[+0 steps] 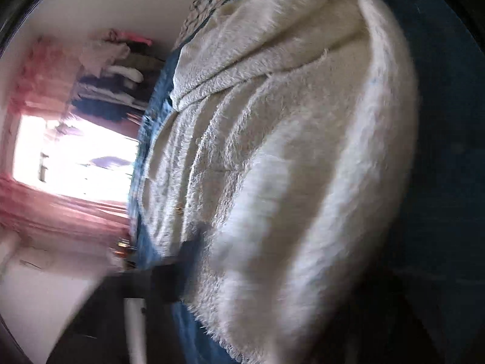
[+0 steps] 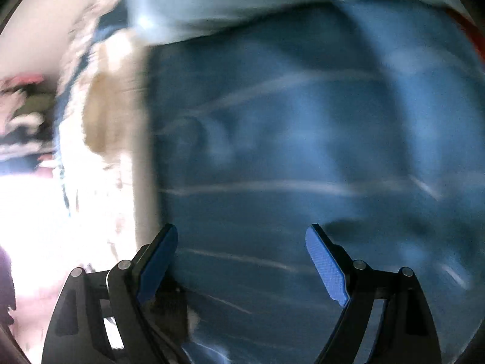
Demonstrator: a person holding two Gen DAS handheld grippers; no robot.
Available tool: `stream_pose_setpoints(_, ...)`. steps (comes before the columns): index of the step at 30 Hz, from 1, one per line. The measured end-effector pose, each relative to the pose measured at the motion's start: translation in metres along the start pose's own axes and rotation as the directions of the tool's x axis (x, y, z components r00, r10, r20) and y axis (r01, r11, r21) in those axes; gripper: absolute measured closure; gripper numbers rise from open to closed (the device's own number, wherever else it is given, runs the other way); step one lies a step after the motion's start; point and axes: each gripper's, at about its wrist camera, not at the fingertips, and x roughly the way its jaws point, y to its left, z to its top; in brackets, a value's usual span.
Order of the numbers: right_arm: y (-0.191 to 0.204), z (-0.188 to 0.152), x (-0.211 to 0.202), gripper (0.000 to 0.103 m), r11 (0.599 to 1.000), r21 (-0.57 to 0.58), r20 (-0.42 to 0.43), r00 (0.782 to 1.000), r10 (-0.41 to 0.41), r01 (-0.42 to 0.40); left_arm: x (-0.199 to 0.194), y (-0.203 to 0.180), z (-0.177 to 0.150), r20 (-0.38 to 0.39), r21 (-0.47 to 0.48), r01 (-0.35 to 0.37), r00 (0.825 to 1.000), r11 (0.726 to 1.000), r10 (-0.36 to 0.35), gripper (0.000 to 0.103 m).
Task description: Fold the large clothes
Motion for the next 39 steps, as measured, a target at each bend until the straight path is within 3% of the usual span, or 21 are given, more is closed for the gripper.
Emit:
stream_pose_setpoints(3,0.034,0.021,0.016,0.015,0.986,-0.068,-0.004,0.988,0.152,-0.152,-0.001,0.025,0.006,-0.005,-0.061,0.070,0.998,0.996,-0.070,0.081)
stream_pose_setpoints(6,0.063,0.045,0.033,0.010,0.950,-0.103,-0.007,0.955,0.296,-0.295,-0.005,0.046,0.013,-0.006,-0.080,0.135,0.991,0.988,-0.136,0.082)
stream_pose_setpoints(12,0.084,0.087,0.090,0.010,0.907,0.070,-0.016,0.908,0.418,-0.416,-0.004,0.068,0.024,-0.006,-0.096,0.227,0.974,0.969,-0.228,0.082)
stream_pose_setpoints(13,0.084,0.090,0.096,0.021,0.893,0.111,-0.008,0.898,0.440,-0.436,-0.002,0.073,0.025,-0.002,-0.087,0.250,0.968,0.964,-0.251,0.082)
stream_pose_setpoints(14,0.087,0.093,0.101,0.047,0.882,0.136,0.005,0.890,0.455,-0.451,-0.007,0.065,0.023,-0.001,-0.084,0.264,0.964,0.961,-0.265,0.082)
stream_pose_setpoints(16,0.101,0.095,0.106,0.070,0.901,0.149,0.023,0.912,0.409,-0.407,-0.004,0.076,0.025,0.008,-0.069,0.311,0.950,0.948,-0.311,0.082)
stream_pose_setpoints(17,0.108,0.094,0.100,0.073,0.909,0.142,0.036,0.920,0.391,-0.392,-0.004,0.081,0.026,0.012,-0.062,0.332,0.943,0.941,-0.332,0.082)
stream_pose_setpoints(22,0.165,0.081,0.056,0.075,0.940,0.079,0.094,0.941,0.325,-0.333,0.014,0.142,0.037,0.011,-0.078,0.471,0.882,0.879,-0.471,0.080)
stream_pose_setpoints(25,0.223,0.072,0.031,0.075,0.964,0.020,0.116,0.958,0.262,-0.266,0.032,0.184,0.047,0.007,-0.099,0.537,0.843,0.838,-0.539,0.078)
stream_pose_setpoints(27,0.265,0.071,0.019,0.075,0.981,-0.005,0.127,0.973,0.192,-0.193,0.048,0.210,0.053,0.012,-0.102,0.568,0.821,0.816,-0.570,0.077)
stream_pose_setpoints(30,0.334,0.071,0.019,0.076,0.997,-0.074,0.140,0.990,0.024,-0.013,0.085,0.254,0.064,0.023,-0.129,0.610,0.790,0.782,-0.613,0.077)
stream_pose_setpoints(32,0.384,0.078,0.041,0.075,0.988,-0.124,0.137,0.988,-0.076,0.093,0.112,0.281,0.069,0.039,-0.172,0.599,0.797,0.782,-0.602,0.077)
stream_pose_setpoints(34,0.420,0.084,0.059,0.075,0.977,-0.158,0.134,0.984,-0.120,0.141,0.139,0.309,0.071,0.047,-0.225,0.585,0.805,0.779,-0.591,0.077)
stream_pose_setpoints(36,0.452,0.088,0.090,0.074,0.964,-0.183,0.121,0.977,-0.174,0.194,0.165,0.333,0.069,0.038,-0.280,0.586,0.798,0.760,-0.602,0.075)
stream_pose_setpoints(38,0.477,0.086,0.122,0.068,0.951,-0.198,0.102,0.970,-0.221,0.238,0.196,0.361,0.062,0.035,-0.350,0.581,0.792,0.735,-0.609,0.066)
stream_pose_setpoints(39,0.491,0.088,0.146,0.060,0.947,-0.209,0.067,0.970,-0.235,0.244,0.212,0.375,0.055,0.032,-0.385,0.568,0.796,0.728,-0.605,0.052)
